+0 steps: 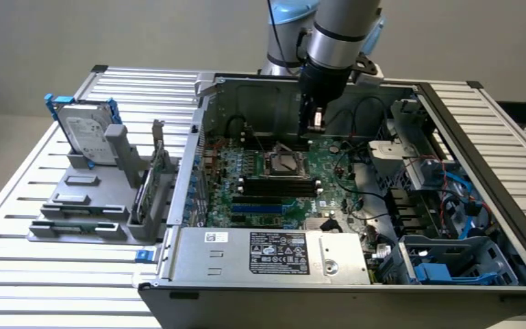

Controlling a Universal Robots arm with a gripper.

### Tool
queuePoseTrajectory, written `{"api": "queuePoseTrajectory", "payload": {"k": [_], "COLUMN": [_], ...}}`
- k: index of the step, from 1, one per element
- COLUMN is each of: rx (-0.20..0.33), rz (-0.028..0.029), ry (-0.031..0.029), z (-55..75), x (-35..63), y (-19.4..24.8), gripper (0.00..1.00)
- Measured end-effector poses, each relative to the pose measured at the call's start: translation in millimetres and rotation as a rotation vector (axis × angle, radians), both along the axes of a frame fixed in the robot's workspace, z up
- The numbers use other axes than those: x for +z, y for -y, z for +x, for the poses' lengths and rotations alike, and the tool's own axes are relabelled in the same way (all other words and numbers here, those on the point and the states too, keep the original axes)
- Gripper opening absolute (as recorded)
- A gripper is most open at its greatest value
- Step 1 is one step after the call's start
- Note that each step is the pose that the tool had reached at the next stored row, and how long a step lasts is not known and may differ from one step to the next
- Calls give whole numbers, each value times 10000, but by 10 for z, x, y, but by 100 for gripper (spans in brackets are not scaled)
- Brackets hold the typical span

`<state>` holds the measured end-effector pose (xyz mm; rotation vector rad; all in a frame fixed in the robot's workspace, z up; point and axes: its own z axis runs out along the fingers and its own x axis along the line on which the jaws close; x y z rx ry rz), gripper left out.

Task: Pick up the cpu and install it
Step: 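Close the cpu cover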

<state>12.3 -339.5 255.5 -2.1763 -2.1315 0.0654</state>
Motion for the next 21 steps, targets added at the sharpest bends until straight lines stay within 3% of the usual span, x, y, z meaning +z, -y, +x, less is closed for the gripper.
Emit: {"api": "queuePoseTrajectory", "payload": {"k": [6,9,16,21], "rx": [0,1,0,-5], "rz": [0,-1,-1,0], "ry": [-395,-563,-768,-832], "z": [-98,-144,-243,-312], "x": [-36,-60,-149,-233], "y": [0,2,6,17], "gripper": [11,11,11,11]}}
